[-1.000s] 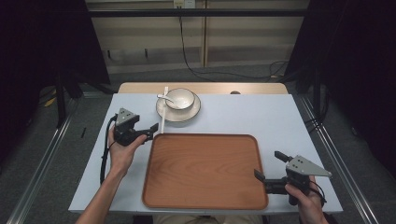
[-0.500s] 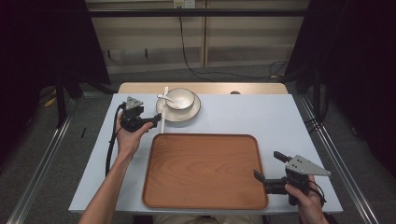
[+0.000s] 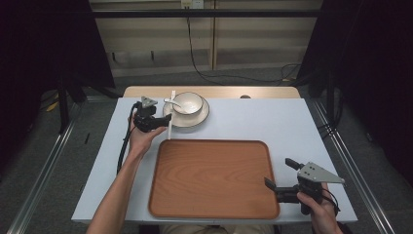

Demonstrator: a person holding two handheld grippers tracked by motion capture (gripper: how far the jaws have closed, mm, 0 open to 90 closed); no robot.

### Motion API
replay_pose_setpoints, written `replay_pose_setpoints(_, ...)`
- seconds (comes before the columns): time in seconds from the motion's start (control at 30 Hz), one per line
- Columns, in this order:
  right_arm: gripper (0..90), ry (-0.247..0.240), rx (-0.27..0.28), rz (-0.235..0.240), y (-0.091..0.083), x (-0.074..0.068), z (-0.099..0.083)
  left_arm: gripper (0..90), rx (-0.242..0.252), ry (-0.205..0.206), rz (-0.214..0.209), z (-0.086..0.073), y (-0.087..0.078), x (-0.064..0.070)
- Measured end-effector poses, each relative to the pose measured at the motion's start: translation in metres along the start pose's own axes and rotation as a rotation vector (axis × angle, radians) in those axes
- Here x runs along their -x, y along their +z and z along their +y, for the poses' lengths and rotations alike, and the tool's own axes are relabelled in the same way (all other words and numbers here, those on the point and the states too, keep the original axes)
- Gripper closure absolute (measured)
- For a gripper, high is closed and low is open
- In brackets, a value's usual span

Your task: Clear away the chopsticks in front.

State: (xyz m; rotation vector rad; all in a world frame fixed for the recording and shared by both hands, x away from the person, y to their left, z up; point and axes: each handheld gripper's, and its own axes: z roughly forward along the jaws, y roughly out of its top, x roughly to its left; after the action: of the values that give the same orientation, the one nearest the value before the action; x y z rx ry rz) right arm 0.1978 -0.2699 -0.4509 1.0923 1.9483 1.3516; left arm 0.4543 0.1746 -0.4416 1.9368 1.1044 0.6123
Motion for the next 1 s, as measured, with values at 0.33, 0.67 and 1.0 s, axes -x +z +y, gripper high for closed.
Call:
replay_pose_setpoints(0.33, 1.6, 0.001, -0.004, 0.001, 0.001, 0.001, 0.000, 54.1, -0.045, -0.049, 0.000, 0.005, 0.019, -0.002)
replay_pose_setpoints(0.67, 1.6, 0.003, -0.003, -0.002, 0.001, 0.002, 0.000, 66.0, -0.052, -0.048, -0.004, 0.009, 0.033, -0.004)
replay_pose_setpoints(1.0, 1.6, 0.003, -0.008, -0.001, 0.001, 0.002, -0.001, 70.6, -0.082, -0.044, -0.007, 0.009, 0.042, -0.004)
